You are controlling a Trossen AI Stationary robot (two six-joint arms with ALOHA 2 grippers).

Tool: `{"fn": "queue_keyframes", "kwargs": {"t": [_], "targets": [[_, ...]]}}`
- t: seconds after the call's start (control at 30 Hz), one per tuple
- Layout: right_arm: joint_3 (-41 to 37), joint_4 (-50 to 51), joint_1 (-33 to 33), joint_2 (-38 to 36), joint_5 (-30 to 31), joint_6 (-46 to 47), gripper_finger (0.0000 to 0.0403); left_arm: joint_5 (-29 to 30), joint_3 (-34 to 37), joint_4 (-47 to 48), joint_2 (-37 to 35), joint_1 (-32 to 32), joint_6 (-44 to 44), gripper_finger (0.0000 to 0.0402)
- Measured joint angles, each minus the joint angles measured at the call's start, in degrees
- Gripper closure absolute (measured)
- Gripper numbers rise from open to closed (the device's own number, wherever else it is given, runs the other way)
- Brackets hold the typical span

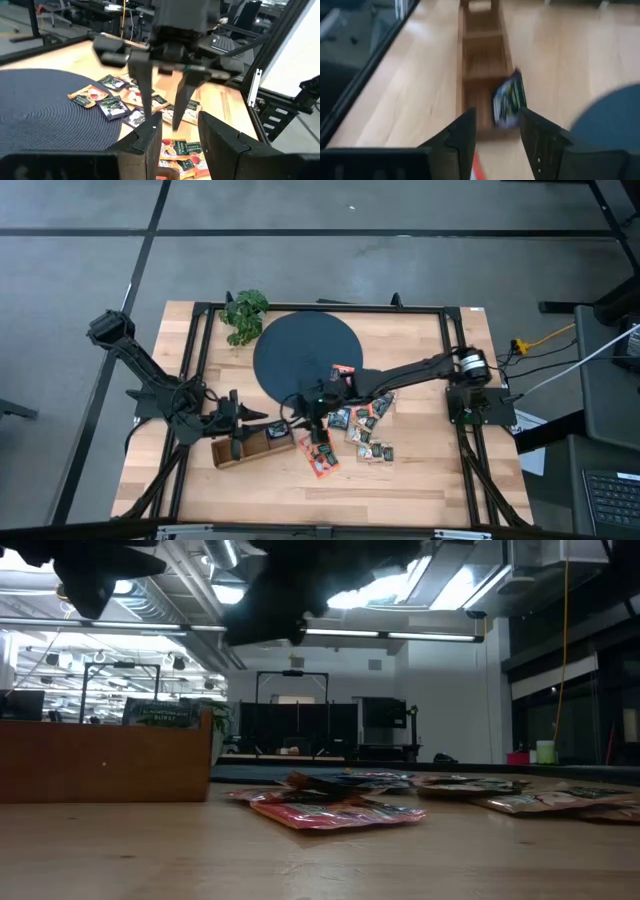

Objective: Pick & Place Tea
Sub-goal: Adjust the wooden organizer

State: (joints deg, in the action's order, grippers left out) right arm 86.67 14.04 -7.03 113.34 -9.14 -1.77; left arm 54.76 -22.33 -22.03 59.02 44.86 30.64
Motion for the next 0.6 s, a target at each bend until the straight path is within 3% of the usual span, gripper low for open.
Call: {"fn": "queue_keyframes", "kwargs": {"t": [0.13,0.4,0.6], "targets": [[-7.4,-0.13,0.0,-5.01,0.06,2.54,0.0254,-5.86,-0.38,0.18,1.09,-3.81,1.5,0.0279],[-29.15,-19.52,-1.89,-15.15,3.5,19.27,0.0254,-21.46,-7.78,0.86,10.55,-13.18,-2.24,0.0279],[-36.07,-24.62,-4.92,-17.26,7.52,28.06,0.0254,-29.73,-15.5,7.05,19.15,-17.31,-2.35,0.0287]]}}
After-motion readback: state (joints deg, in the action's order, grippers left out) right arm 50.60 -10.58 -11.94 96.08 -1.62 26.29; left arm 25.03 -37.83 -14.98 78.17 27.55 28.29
